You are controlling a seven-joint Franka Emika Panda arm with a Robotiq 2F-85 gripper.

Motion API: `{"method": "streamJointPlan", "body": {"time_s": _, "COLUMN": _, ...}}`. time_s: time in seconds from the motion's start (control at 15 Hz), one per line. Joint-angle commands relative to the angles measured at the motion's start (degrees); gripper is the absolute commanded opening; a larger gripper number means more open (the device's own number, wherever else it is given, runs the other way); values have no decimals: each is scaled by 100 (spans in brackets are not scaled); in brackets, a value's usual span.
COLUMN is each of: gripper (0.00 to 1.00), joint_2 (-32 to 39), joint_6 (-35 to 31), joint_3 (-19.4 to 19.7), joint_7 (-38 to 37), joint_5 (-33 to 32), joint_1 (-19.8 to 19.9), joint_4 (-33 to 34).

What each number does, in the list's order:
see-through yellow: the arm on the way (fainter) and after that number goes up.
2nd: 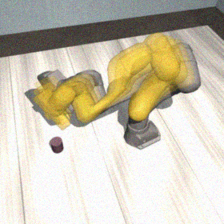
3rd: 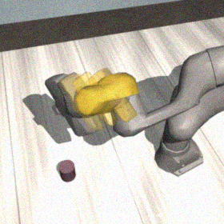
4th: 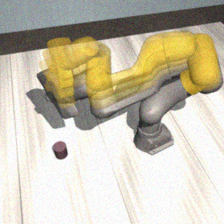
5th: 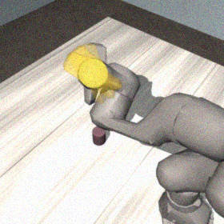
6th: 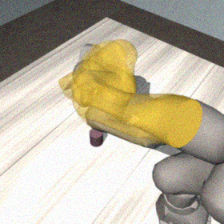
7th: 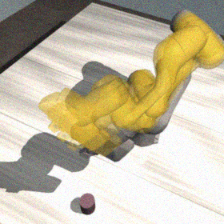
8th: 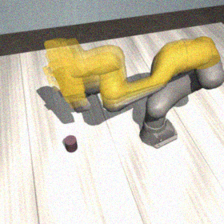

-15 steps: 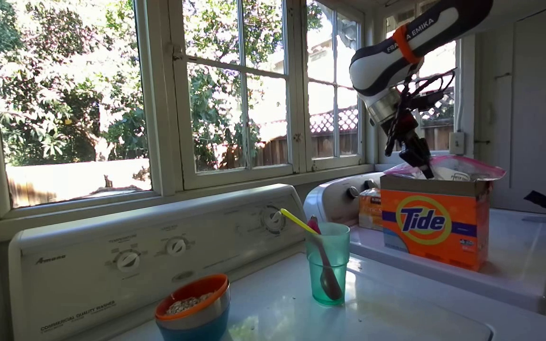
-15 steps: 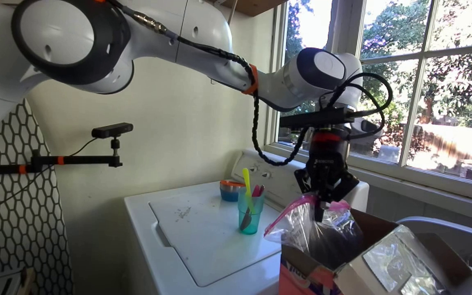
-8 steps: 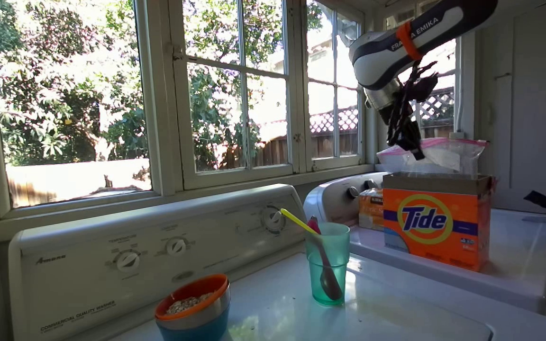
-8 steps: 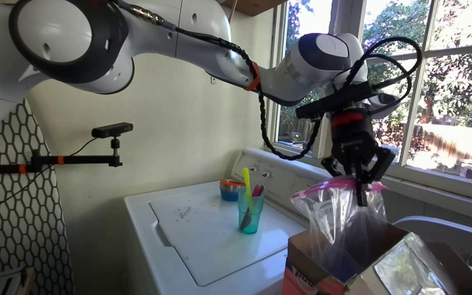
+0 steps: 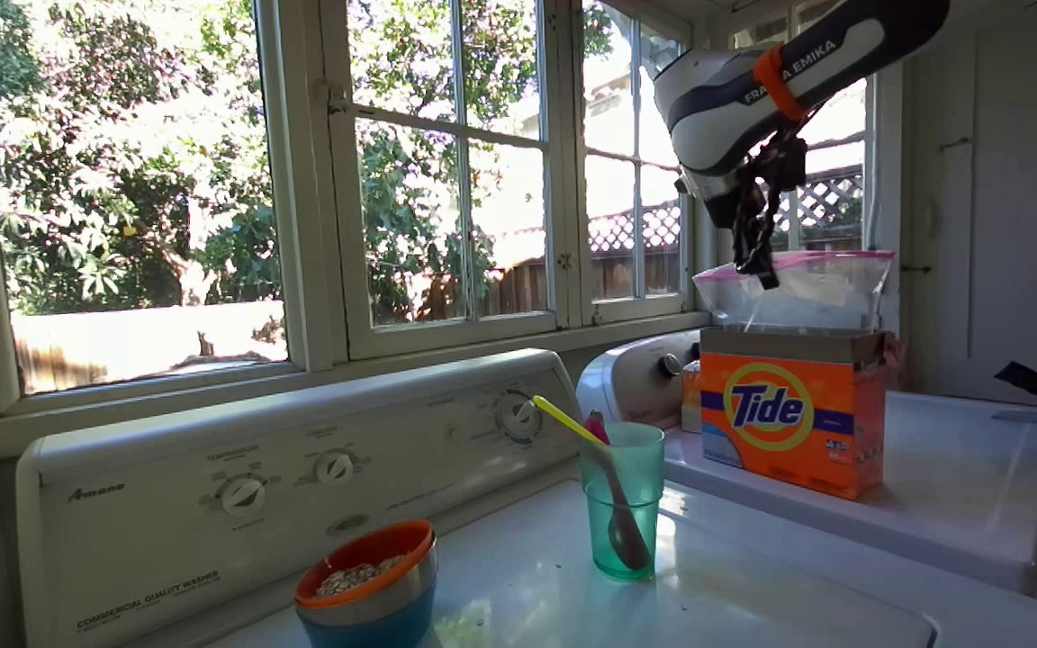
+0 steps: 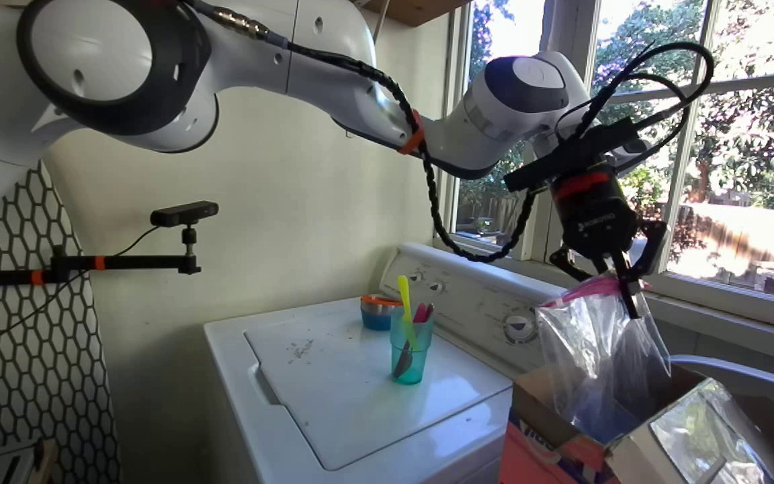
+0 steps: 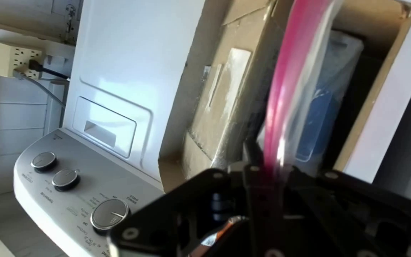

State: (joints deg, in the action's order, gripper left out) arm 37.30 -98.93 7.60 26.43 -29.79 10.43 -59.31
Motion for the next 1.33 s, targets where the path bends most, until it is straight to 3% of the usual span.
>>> {"method": "streamJointPlan", "body": {"time_s": 0.0, "gripper": 1, "joint_2": 54, "joint_6": 132, "joint_3": -108, "joint_7": 80, "joint_5": 279, "joint_1": 79, "joint_4": 20}}
{"method": "streamJointPlan", "body": {"time_s": 0.13, "gripper": 1, "joint_2": 95, "joint_6": -133, "joint_3": -202, "joint_7": 75, "joint_5": 458, "joint_1": 135, "joint_4": -90}}
{"method": "streamJointPlan", "body": {"time_s": 0.6, "gripper": 1, "joint_2": 465, "joint_6": 146, "joint_3": -245, "joint_7": -159, "joint_5": 1030, "joint_1": 223, "joint_4": -63}}
{"method": "streamJointPlan", "body": {"time_s": 0.67, "gripper": 27, "joint_2": 517, "joint_6": 205, "joint_3": -172, "joint_7": -106, "joint_5": 1093, "joint_1": 217, "joint_4": 0}}
{"method": "streamJointPlan", "body": {"time_s": 0.73, "gripper": 28, "joint_2": 514, "joint_6": 263, "joint_3": -134, "joint_7": -146, "joint_5": 1083, "joint_1": 218, "joint_4": 46}}
{"method": "streamJointPlan", "body": {"time_s": 0.87, "gripper": 41, "joint_2": 446, "joint_6": 214, "joint_3": -134, "joint_7": -233, "joint_5": 1039, "joint_1": 264, "joint_4": -19}}
{"method": "streamJointPlan", "body": {"time_s": 1.27, "gripper": 88, "joint_2": 180, "joint_6": 581, "joint_3": 81, "joint_7": -519, "joint_5": 933, "joint_1": 293, "joint_4": -100}}
